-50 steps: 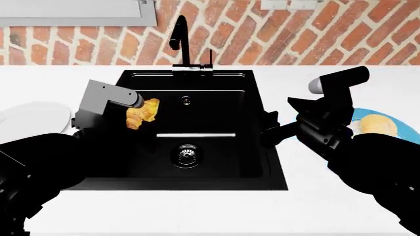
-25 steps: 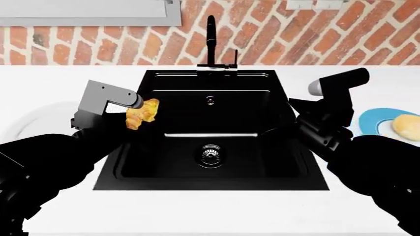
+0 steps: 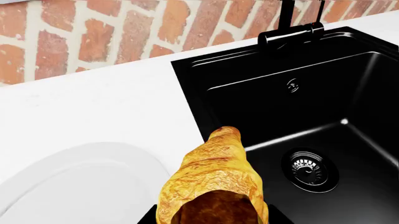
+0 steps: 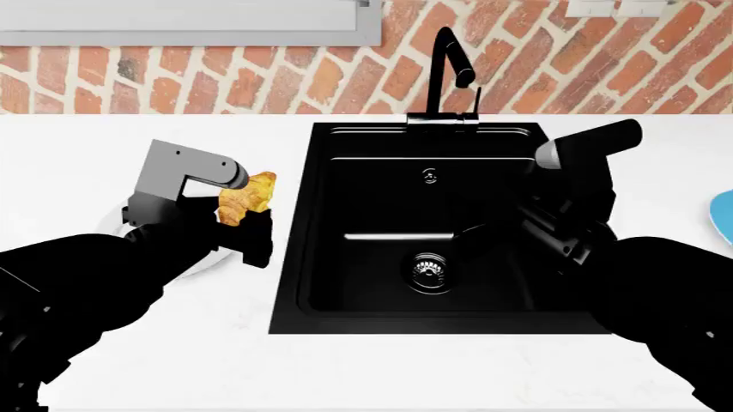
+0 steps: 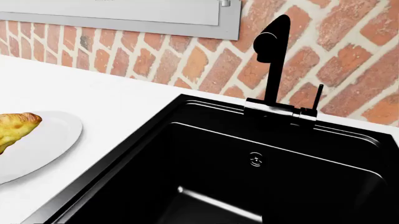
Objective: Place the pastries on the plates.
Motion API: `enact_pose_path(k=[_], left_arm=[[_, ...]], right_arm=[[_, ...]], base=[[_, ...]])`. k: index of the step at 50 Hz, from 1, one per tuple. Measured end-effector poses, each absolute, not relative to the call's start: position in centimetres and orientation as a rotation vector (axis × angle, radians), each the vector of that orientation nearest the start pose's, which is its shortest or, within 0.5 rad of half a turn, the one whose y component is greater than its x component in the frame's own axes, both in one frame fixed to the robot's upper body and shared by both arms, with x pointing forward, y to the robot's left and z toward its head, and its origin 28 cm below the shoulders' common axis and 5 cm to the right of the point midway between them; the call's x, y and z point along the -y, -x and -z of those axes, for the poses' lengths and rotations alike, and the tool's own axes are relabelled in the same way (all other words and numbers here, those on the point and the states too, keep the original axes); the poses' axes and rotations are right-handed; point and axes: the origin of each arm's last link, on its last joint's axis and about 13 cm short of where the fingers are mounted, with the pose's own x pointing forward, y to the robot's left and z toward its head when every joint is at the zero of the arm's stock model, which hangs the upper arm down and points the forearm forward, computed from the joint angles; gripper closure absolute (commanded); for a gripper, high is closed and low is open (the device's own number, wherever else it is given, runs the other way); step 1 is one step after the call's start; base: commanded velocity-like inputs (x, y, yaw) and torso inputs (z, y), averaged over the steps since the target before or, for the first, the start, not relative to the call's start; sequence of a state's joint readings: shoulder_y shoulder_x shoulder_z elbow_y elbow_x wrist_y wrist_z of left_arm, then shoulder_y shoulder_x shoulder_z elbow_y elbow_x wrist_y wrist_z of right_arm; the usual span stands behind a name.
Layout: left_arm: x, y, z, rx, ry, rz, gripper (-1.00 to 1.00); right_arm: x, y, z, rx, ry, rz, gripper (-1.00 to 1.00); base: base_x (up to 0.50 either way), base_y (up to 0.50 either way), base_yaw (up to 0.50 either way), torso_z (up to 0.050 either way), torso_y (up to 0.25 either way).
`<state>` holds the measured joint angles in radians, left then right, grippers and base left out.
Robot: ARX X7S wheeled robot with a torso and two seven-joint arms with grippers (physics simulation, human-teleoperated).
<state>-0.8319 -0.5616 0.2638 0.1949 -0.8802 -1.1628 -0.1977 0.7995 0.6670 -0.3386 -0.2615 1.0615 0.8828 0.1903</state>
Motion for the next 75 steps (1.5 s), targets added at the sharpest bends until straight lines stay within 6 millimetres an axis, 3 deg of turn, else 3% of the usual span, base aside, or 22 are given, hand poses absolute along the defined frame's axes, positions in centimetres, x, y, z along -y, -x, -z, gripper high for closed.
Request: enact_pose_path(k=[48,61,75], left_arm=[[-26.5,-29.36,-20.22,-0.333,-0.118,0.268,1.0],[-26.48,-29.48,-20.31,-0.33,-0.12,0.268,1.0],[-26.51,-29.49,-20.22,-0.332,-0.119,0.273,1.0]], right_arm=[[15.36,-28.38,-20.79,-0.158,0.035,-0.397,-1.0],[15.3,-28.37,-20.8,-0.149,0.023,-0.408,-1.0],[15.41,-28.39,-20.82,-0.133,0.008,-0.407,-1.0]], base=[[0.06,0.39,0.0,0.0,0.0],[0.31,0.35,0.0,0.0,0.001],[0.38,0.0,0.0,0.0,0.001]])
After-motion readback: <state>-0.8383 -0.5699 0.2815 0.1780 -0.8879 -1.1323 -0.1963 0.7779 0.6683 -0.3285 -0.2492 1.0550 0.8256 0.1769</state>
